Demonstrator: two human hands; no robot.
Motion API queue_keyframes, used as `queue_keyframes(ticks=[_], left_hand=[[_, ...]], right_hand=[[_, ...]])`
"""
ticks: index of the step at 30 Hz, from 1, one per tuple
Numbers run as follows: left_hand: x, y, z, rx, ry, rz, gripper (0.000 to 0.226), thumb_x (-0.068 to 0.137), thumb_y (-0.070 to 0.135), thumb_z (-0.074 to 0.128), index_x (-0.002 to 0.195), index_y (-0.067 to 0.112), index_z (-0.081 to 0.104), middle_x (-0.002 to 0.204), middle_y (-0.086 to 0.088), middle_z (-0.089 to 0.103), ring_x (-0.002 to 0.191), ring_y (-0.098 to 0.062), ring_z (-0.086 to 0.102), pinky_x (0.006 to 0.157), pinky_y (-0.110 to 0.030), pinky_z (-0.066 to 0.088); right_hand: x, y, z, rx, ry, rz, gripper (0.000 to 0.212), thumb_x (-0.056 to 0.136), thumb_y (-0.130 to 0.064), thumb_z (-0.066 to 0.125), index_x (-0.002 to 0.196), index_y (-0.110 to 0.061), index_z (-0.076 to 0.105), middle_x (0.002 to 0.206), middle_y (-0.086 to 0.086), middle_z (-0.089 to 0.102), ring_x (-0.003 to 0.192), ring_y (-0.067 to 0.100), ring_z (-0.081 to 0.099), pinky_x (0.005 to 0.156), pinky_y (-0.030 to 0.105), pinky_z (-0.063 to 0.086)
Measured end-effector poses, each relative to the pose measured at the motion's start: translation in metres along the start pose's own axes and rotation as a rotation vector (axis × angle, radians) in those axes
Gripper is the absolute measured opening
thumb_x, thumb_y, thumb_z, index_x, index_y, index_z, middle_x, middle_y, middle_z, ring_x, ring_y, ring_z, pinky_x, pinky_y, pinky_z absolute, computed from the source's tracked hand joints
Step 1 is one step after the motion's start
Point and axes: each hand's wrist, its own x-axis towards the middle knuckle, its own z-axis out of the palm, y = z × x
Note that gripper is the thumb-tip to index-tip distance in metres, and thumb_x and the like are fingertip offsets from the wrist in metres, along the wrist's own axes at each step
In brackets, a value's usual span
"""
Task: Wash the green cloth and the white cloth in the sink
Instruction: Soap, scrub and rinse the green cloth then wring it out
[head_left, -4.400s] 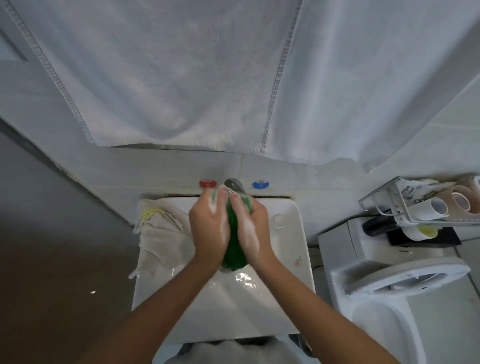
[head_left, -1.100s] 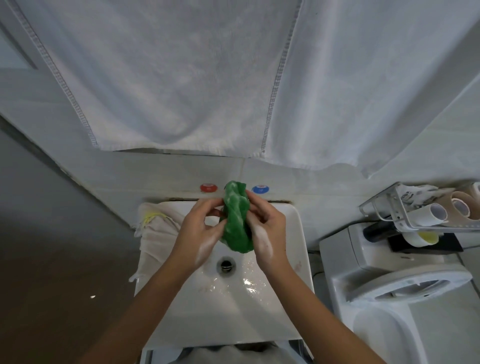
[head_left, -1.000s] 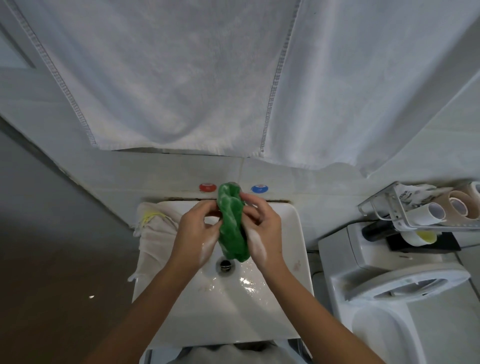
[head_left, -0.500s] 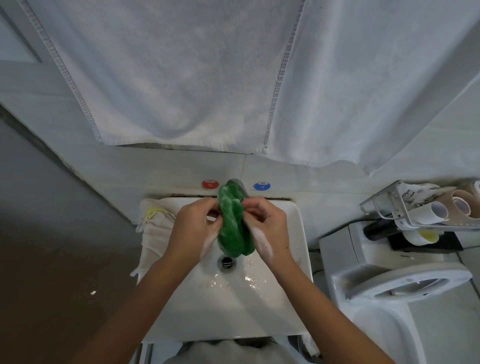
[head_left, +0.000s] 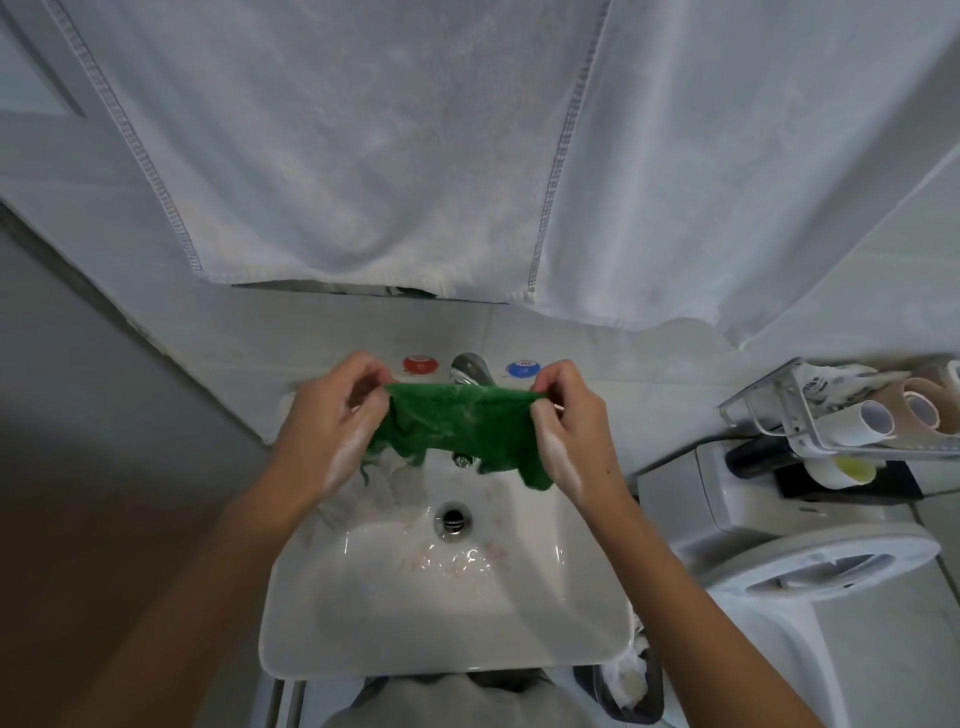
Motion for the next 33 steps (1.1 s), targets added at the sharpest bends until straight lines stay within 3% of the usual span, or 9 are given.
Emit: queue_keyframes(ticks=[5,7,10,15,18,21,24,30,33], left_hand=[[0.002,0.001,0.005,0.023,-0.033,-0.017,0.009,0.096,0.004,0.046,0.093,0.012,0.051,0.077,-0.001,0.054,0.067,-0.002,0.049,0.058,-0.012,0.037],[0.004,-0.002,0.005,0.036,-0.094,-0.045,0.006,0.097,0.009,0.046,0.096,0.014,0.049,0.079,0.000,0.053,0.070,-0.007,0.050,0.061,-0.015,0.039],[0.004,-0.004,0.002,0.031,-0.202,-0.051,0.008,0.095,0.012,0.052,0.093,0.020,0.051,0.082,0.000,0.056,0.073,-0.001,0.055,0.063,-0.014,0.044],[0.009,-0.005,-0.014,0.129,-0.544,-0.130,0.021,0.083,0.017,0.071,0.101,0.022,0.062,0.088,0.002,0.065,0.077,-0.007,0.063,0.065,-0.020,0.053],[0.013,-0.013,-0.012,0.436,-0.672,-0.057,0.014,0.080,0.026,0.073,0.072,0.018,0.064,0.061,0.007,0.058,0.053,-0.004,0.053,0.051,-0.023,0.039],[0.016,-0.017,-0.010,0.522,-0.678,-0.084,0.029,0.078,0.036,0.073,0.062,0.015,0.061,0.053,0.005,0.052,0.046,-0.004,0.047,0.048,-0.024,0.032],[0.014,-0.014,-0.015,0.279,-0.620,-0.110,0.038,0.061,0.055,0.068,0.071,0.018,0.066,0.068,0.005,0.060,0.058,-0.003,0.055,0.053,-0.020,0.040],[0.009,-0.021,-0.013,0.055,-0.710,-0.107,0.022,0.080,0.026,0.072,0.091,0.012,0.059,0.079,-0.002,0.064,0.072,-0.017,0.062,0.064,-0.034,0.050],[0.006,-0.030,-0.013,0.127,-0.661,-0.141,0.044,0.070,0.047,0.076,0.096,0.016,0.056,0.086,-0.004,0.065,0.076,-0.014,0.064,0.068,-0.037,0.054]], right_hand=[[0.004,-0.007,-0.006,-0.067,-0.107,0.051,0.024,0.091,0.004,0.036,0.090,-0.018,0.046,0.067,-0.003,0.044,0.057,0.002,0.042,0.054,0.018,0.034],[0.005,-0.007,-0.010,-0.082,-0.208,0.009,0.009,0.096,-0.012,0.049,0.102,-0.018,0.053,0.077,-0.006,0.054,0.067,-0.005,0.053,0.063,0.011,0.041],[0.009,-0.002,-0.020,-0.257,-0.417,0.016,0.021,0.085,-0.039,0.070,0.101,-0.027,0.064,0.095,-0.007,0.066,0.087,0.006,0.063,0.077,0.024,0.054],[0.019,0.001,-0.035,-0.483,-0.530,0.012,0.030,0.074,-0.034,0.081,0.064,-0.027,0.053,0.067,-0.008,0.054,0.065,0.010,0.053,0.063,0.030,0.043],[0.022,0.003,-0.041,-0.546,-0.532,-0.008,0.031,0.076,-0.032,0.079,0.068,-0.014,0.054,0.069,0.001,0.059,0.067,0.017,0.056,0.063,0.034,0.043],[0.022,0.007,-0.043,-0.509,-0.519,-0.012,0.028,0.083,-0.032,0.073,0.074,-0.011,0.057,0.069,0.004,0.061,0.066,0.017,0.058,0.063,0.034,0.044],[0.020,0.010,-0.043,-0.387,-0.493,0.047,0.023,0.089,-0.031,0.067,0.075,-0.020,0.053,0.072,0.000,0.059,0.068,0.012,0.055,0.062,0.025,0.044],[0.020,0.019,-0.046,-0.188,-0.451,0.076,0.025,0.088,-0.016,0.068,0.075,-0.017,0.048,0.070,-0.001,0.054,0.065,0.008,0.052,0.059,0.019,0.043],[0.020,0.021,-0.050,-0.026,-0.433,0.091,0.023,0.083,-0.007,0.073,0.079,-0.013,0.051,0.072,0.000,0.060,0.066,0.008,0.061,0.059,0.025,0.050]])
